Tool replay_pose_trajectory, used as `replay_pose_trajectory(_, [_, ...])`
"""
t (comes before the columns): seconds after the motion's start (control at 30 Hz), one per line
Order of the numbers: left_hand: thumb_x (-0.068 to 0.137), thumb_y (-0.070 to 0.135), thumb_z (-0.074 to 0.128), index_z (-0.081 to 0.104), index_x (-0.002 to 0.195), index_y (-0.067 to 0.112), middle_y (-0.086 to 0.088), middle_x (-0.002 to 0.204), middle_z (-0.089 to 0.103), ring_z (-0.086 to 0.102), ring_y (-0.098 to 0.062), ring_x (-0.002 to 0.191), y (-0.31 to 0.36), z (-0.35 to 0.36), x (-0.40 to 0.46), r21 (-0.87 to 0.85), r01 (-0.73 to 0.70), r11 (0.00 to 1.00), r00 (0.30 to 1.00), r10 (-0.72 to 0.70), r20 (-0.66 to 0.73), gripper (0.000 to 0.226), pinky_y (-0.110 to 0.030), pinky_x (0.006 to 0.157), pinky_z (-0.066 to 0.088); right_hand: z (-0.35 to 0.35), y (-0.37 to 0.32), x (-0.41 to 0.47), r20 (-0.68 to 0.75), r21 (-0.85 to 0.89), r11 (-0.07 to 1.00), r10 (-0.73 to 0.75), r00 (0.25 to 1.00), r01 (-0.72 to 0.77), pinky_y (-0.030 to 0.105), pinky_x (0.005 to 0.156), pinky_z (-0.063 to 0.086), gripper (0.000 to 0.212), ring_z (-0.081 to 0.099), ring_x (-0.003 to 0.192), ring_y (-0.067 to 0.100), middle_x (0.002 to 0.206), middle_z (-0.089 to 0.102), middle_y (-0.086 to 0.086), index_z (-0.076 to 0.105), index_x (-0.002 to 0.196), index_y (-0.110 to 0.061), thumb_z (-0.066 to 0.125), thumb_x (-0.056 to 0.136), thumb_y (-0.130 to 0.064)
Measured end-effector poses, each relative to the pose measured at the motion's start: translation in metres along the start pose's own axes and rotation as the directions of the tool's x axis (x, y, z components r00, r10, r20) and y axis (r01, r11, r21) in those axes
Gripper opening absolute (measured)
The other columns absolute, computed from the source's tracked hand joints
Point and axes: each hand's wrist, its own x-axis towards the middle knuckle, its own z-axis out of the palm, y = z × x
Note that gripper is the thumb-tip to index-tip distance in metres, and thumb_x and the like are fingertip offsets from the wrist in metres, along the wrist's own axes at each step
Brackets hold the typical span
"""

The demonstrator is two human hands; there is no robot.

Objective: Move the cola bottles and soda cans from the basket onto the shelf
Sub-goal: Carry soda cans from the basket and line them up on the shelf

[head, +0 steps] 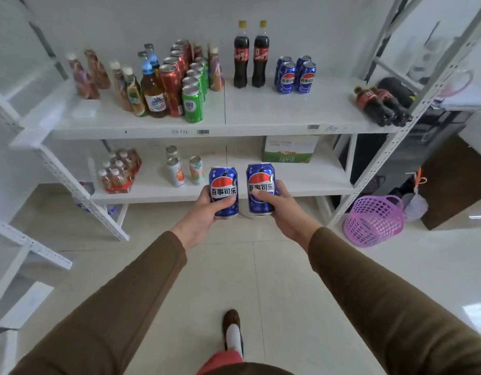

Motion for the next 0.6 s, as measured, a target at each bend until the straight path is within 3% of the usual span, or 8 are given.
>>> replay_pose_trajectory(0.2, [0.069, 0.029, 0.084, 0.052, 0.133, 0.019, -0.005, 0.125, 0.069, 0.064, -0.022, 0.117, 0.024, 0.029, 0.118, 0.044, 0.006, 0.999, 0.999, -0.008, 0.05, 0.073, -0.038, 0.103, 0.049, -0.05, -0.038, 0.089, -0.082, 0.031, 0.999, -0.023, 0.996, 0.025, 0.043, 0.1, 0.054, 0.059, 0.066, 0.116, 0.028, 0.124, 0.068, 0.008, 0.051, 0.133, -0.022, 0.081, 0.082, -0.024])
replay_pose_trajectory(0.33, [0.066, 0.027, 0.085, 0.053, 0.131, 0.022, -0.006, 0.122, 0.069, 0.064, -0.024, 0.115, 0.05, 0.057, 0.188, 0.06, -0.004, 0.998, 0.994, -0.003, 0.112, 0.072, -0.039, 0.101, 0.049, -0.084, -0.068, 0.135, -0.139, 0.095, 0.993, -0.052, 0.989, 0.065, 0.04, 0.099, 0.054, 0.059, 0.066, 0.115, 0.027, 0.126, 0.068, 0.01, 0.051, 0.135, -0.02, 0.079, 0.083, -0.021])
replay_pose_trajectory(0.47, [0.063, 0.028, 0.086, 0.056, 0.127, 0.022, -0.003, 0.114, 0.07, 0.065, -0.019, 0.106, 0.07, 0.092, 0.244, 0.077, -0.038, 0.996, 0.987, 0.026, 0.156, 0.07, -0.034, 0.088, 0.051, -0.124, -0.094, 0.176, -0.202, 0.142, 0.983, -0.083, 0.976, 0.113, 0.036, 0.095, 0.055, 0.053, 0.067, 0.112, 0.026, 0.125, 0.069, 0.012, 0.053, 0.135, -0.015, 0.076, 0.087, -0.015])
replay_pose_trajectory(0.6, [0.066, 0.028, 0.086, 0.056, 0.131, 0.019, -0.01, 0.123, 0.069, 0.064, -0.021, 0.111, 0.084, 0.127, 0.305, 0.104, -0.064, 0.993, 0.984, 0.045, 0.175, 0.072, -0.037, 0.095, 0.05, -0.17, -0.128, 0.226, -0.212, 0.162, 0.976, -0.111, 0.971, 0.147, 0.033, 0.09, 0.056, 0.049, 0.068, 0.104, 0.023, 0.118, 0.071, 0.011, 0.054, 0.134, -0.01, 0.072, 0.089, -0.01])
